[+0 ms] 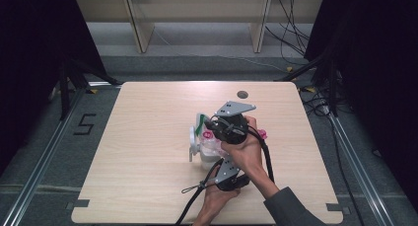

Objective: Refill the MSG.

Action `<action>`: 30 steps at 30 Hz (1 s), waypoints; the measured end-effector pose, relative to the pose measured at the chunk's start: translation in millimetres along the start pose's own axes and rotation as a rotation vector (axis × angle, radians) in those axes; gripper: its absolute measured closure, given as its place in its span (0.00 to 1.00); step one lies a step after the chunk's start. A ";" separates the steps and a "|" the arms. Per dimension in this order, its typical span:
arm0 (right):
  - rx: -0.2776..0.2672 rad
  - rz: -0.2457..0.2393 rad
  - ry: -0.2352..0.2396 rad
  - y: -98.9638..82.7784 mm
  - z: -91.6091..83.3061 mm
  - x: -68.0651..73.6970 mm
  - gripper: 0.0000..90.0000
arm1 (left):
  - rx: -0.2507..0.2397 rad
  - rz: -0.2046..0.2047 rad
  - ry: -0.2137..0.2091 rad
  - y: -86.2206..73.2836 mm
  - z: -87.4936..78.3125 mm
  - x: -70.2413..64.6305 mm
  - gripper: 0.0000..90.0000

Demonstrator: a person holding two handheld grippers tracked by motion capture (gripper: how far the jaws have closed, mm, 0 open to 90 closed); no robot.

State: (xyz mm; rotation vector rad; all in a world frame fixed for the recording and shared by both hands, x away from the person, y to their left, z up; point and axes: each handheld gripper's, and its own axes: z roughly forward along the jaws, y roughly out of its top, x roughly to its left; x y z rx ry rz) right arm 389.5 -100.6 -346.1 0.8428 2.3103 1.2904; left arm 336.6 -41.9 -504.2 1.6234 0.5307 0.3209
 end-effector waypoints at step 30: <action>0.006 0.010 0.004 -0.6 0.4 2.8 1.00 | -0.006 0.000 0.000 -0.2 0.3 -0.1 0.85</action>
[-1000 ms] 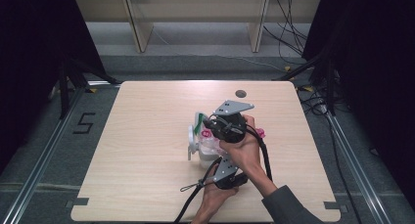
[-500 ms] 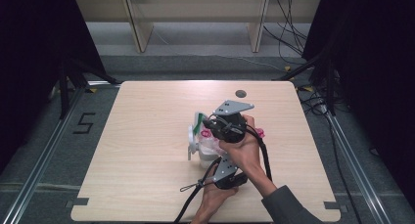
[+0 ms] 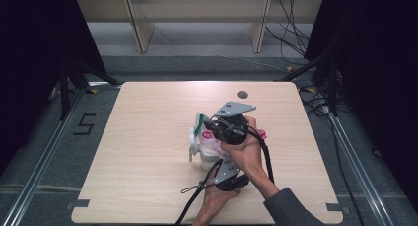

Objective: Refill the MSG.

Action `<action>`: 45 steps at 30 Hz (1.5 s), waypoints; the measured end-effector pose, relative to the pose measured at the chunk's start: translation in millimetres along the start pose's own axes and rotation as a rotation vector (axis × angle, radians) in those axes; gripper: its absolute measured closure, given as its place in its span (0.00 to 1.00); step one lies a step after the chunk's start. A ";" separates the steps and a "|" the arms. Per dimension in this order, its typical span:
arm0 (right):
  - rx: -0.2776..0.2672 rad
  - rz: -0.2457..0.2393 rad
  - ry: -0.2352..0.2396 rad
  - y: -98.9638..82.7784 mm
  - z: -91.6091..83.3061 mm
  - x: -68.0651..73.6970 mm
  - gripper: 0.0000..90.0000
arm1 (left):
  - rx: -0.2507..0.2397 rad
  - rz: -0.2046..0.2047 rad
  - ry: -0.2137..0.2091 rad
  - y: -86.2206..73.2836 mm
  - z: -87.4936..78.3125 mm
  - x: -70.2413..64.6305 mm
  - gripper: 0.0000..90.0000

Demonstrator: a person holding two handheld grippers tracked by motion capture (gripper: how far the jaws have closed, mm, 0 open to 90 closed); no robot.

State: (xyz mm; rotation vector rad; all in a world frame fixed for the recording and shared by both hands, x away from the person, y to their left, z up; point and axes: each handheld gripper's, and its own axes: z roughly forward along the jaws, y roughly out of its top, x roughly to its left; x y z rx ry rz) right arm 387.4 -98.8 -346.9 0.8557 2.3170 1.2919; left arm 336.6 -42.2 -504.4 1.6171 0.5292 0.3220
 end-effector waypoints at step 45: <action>-0.015 -0.009 0.008 0.5 0.3 -1.8 1.00 | 0.002 0.000 0.001 0.4 -0.1 0.5 0.85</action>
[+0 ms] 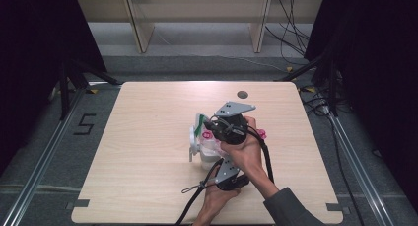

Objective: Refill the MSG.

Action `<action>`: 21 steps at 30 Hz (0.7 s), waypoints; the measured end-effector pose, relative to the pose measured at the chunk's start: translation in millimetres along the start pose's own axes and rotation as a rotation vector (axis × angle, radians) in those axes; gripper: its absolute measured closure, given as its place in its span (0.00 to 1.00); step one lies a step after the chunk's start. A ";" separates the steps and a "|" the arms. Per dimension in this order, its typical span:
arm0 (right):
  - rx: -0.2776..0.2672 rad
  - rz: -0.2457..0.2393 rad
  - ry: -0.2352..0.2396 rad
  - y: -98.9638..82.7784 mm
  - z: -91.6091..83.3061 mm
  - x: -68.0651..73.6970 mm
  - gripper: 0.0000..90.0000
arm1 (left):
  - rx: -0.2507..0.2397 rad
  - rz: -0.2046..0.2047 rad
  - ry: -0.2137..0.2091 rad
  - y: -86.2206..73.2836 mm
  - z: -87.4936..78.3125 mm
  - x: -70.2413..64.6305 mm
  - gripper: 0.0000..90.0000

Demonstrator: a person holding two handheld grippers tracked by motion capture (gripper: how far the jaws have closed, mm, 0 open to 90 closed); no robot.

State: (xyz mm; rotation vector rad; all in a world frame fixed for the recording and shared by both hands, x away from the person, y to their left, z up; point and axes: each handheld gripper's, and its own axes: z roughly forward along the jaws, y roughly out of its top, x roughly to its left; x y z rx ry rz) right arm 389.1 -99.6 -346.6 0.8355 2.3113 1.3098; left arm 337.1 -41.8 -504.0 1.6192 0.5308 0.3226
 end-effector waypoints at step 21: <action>0.020 -0.001 -0.001 0.6 -0.9 2.4 1.00 | -0.024 -0.007 -0.021 -0.4 2.0 -0.5 0.85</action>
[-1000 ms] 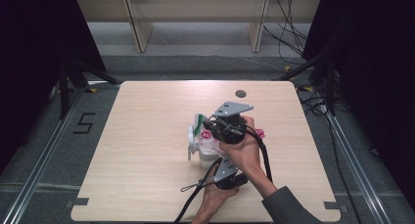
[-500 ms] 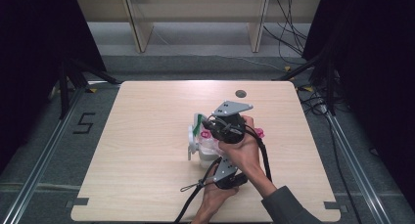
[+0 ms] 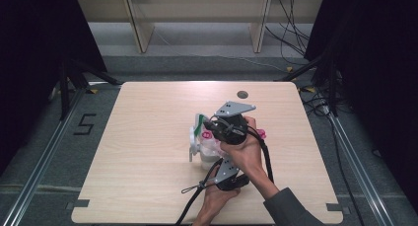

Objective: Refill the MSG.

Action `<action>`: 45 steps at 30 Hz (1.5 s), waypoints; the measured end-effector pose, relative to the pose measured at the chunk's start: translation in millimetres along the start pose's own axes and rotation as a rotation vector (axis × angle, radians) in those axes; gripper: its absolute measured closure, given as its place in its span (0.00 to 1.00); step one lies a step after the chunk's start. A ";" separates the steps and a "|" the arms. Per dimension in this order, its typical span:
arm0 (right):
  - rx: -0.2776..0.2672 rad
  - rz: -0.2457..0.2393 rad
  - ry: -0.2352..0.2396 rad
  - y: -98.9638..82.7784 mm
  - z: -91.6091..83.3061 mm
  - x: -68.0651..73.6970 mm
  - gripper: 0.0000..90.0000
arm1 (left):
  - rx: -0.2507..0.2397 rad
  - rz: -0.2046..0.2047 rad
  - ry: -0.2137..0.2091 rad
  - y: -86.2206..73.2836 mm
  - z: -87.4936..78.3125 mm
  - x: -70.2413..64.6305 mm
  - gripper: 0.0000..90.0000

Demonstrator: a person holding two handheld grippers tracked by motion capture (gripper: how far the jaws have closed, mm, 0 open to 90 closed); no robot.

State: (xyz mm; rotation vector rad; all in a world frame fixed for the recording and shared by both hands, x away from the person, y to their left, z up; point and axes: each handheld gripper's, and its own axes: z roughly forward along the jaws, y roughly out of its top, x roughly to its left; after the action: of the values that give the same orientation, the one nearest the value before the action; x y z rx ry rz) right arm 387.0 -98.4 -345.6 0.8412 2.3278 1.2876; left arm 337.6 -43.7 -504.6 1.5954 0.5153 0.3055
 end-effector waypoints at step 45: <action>-0.009 -0.017 -0.012 -1.2 1.6 -1.1 1.00 | 0.004 -0.003 0.004 -0.2 1.4 -0.1 0.85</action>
State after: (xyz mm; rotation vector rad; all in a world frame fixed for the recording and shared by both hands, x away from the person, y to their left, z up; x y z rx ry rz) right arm 388.4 -98.6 -347.5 0.8223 2.3133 1.2822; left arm 338.2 -45.0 -504.9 1.5977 0.5211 0.3054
